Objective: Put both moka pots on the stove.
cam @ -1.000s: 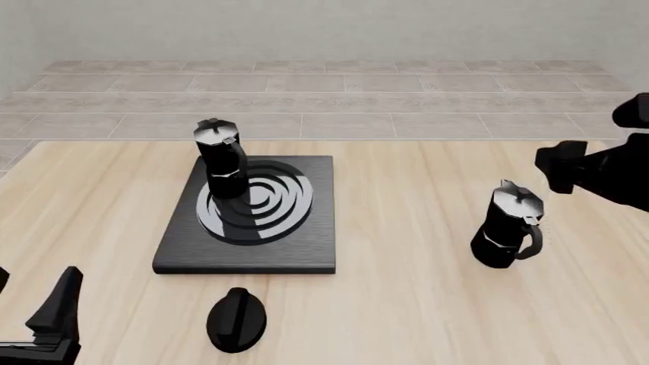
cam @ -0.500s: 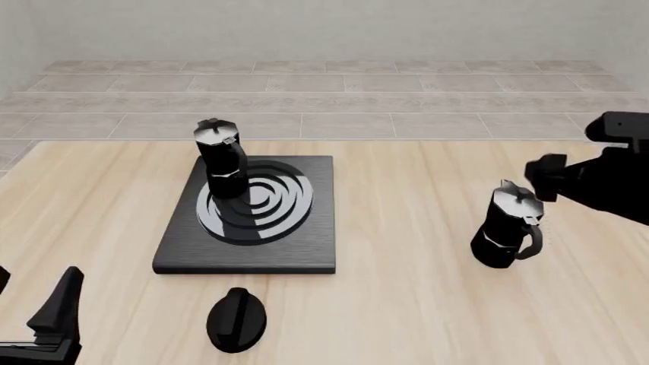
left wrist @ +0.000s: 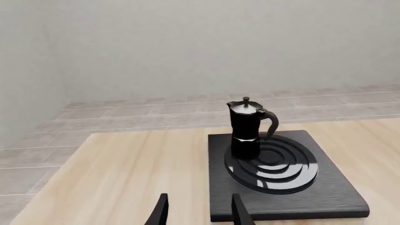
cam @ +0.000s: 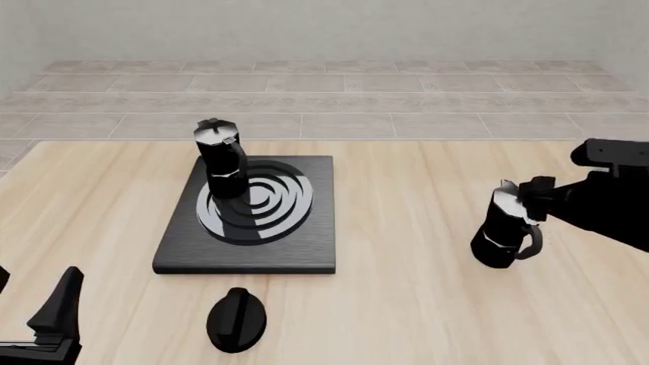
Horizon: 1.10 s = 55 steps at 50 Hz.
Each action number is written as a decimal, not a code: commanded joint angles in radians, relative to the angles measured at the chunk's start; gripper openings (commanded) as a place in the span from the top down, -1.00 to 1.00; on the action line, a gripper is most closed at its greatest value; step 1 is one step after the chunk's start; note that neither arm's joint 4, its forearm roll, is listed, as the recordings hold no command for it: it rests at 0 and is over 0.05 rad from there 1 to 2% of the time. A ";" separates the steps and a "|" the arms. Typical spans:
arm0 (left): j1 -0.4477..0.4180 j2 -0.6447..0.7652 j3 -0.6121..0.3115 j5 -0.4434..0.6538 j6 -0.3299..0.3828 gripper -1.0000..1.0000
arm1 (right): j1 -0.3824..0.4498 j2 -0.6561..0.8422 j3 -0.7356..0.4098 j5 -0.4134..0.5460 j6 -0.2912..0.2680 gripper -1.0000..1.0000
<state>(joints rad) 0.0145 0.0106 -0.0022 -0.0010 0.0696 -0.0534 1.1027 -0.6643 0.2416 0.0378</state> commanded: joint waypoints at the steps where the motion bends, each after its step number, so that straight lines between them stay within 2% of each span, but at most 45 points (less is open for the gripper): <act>1: 0.002 -0.001 0.000 0.001 0.001 -1.00 | -0.003 0.029 0.043 -0.050 0.008 -1.00; 55: 0.006 0.002 0.001 -0.001 0.005 -1.00 | -0.008 0.175 0.124 -0.210 0.016 -1.00</act>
<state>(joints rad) 0.0212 0.0112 -0.0019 -0.0010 0.0726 -0.0634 1.2565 -0.5482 0.0500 0.0537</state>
